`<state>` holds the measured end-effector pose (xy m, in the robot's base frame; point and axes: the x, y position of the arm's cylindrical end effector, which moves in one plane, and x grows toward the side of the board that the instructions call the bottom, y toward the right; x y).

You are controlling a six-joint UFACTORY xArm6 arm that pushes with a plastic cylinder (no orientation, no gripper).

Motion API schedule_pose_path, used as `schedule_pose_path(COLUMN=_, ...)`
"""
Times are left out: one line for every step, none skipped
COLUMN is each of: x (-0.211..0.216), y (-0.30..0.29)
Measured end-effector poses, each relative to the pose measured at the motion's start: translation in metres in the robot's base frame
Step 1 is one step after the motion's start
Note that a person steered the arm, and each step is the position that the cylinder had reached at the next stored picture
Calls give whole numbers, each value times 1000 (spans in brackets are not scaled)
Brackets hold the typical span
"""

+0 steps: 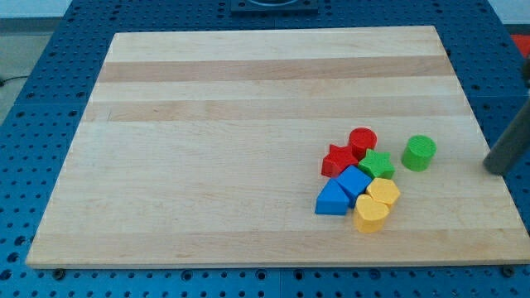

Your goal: Move the green circle into the green star

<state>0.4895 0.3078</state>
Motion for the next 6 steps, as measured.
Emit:
schedule_pose_path(x=-17, y=-39)
schedule_pose_path(x=-20, y=-103)
schedule_pose_path(x=-20, y=-155)
schedule_pose_path(x=-34, y=-152)
schedule_pose_path(x=-62, y=-147)
schedule_pose_path(x=-59, y=-172)
